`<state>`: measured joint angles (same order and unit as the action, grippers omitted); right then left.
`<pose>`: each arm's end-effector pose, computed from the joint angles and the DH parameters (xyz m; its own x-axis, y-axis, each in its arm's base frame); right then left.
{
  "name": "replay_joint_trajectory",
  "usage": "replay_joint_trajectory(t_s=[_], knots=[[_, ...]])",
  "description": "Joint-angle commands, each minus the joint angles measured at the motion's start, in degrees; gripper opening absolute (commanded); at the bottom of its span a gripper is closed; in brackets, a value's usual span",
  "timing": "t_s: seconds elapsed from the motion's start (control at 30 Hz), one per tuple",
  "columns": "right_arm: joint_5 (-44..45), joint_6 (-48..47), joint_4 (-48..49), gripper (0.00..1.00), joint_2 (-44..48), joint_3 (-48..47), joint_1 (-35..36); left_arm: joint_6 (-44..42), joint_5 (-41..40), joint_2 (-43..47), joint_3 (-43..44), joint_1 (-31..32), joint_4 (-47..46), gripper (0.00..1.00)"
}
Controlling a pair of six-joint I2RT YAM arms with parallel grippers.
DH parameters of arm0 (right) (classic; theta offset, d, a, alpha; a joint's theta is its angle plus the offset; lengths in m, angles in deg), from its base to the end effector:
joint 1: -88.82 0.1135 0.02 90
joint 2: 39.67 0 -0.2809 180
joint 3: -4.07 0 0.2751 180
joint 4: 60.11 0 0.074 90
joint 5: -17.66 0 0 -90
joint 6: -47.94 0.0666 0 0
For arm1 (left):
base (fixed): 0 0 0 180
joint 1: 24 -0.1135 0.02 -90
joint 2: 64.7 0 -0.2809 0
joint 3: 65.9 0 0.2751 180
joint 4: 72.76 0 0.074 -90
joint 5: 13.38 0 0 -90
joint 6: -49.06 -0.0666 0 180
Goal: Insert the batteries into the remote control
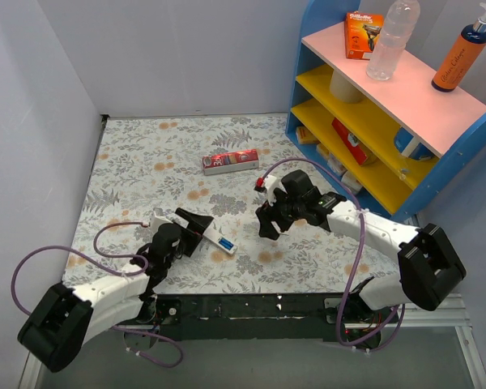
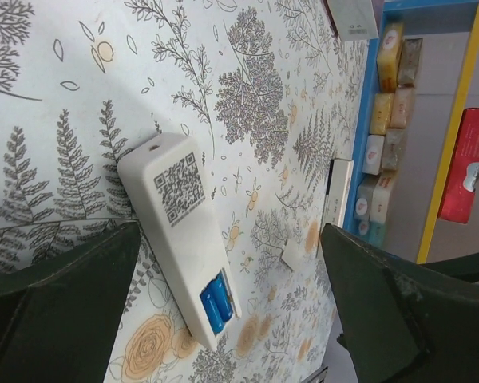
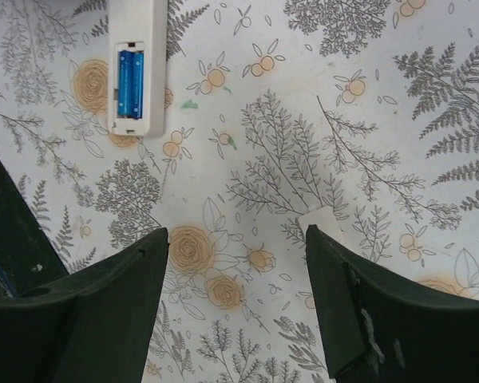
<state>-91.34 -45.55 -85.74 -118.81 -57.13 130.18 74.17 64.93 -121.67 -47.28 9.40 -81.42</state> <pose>0.2319 0.2330 0.2102 -0.4676 -0.4883 -0.7368 -0.8318 0.5251 0.1799 0.1774 -0.1008 0.1094 -0.1796 -0.9437 0.2778 -0.5408 -0.1412 -0.8292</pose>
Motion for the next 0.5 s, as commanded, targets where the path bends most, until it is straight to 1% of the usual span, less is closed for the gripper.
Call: replay_joint_trajectory(t_s=[0.0, 0.03, 0.07, 0.1, 0.13, 0.17, 0.23, 0.27, 0.37, 0.4, 0.47], knots=[[4.93, -6.26, -6.82, 0.76, -1.20, -4.65, 0.21, 4.96, -2.38, 9.14, 1.26, 0.25, 18.14, 0.98], [7.55, -8.36, -7.96, 0.76, -1.98, -5.18, 0.12, 4.43, -2.73, 10.81, 2.06, 0.34, 20.44, 0.98], [8.71, -9.51, -10.40, 0.76, -2.42, -5.71, 0.12, 3.03, -3.25, 14.31, 2.85, 0.34, 23.34, 0.98], [9.50, -10.57, -11.39, 0.76, -2.95, -6.67, 0.12, 2.15, -4.04, 15.65, 3.73, 0.34, 27.98, 0.98], [10.56, -11.53, -12.53, 0.76, -4.17, -7.12, 0.03, 1.18, -4.83, 17.23, 5.91, 0.34, 30.11, 0.98], [11.09, -13.02, -13.23, 0.76, -4.88, -7.47, -0.14, -1.96, -5.54, 19.51, 6.80, 0.34, 33.27, 0.98], [12.67, -14.26, -15.34, 0.76, -7.16, -8.53, -0.40, -5.49, -6.68, 21.02, 9.61, 0.34, 35.13, 0.98], [13.20, -15.57, -15.96, 0.76, -7.96, -8.88, -0.49, -9.16, -6.77, 21.46, 10.75, 0.17, 36.10, 0.98], [15.22, -17.25, -17.19, 0.74, -10.77, -9.67, -0.93, -15.42, -5.46, 21.64, 15.06, 0.17, 36.37, 0.98], [15.31, -18.47, -17.37, 0.74, -11.48, -9.93, -1.02, -19.97, -5.11, 21.12, 16.12, 0.17, 36.11, 0.98], [15.40, -19.45, -18.07, 0.72, -13.50, -10.99, -1.28, -24.56, -3.79, 20.32, 19.62, 0.25, 35.59, 0.98]])
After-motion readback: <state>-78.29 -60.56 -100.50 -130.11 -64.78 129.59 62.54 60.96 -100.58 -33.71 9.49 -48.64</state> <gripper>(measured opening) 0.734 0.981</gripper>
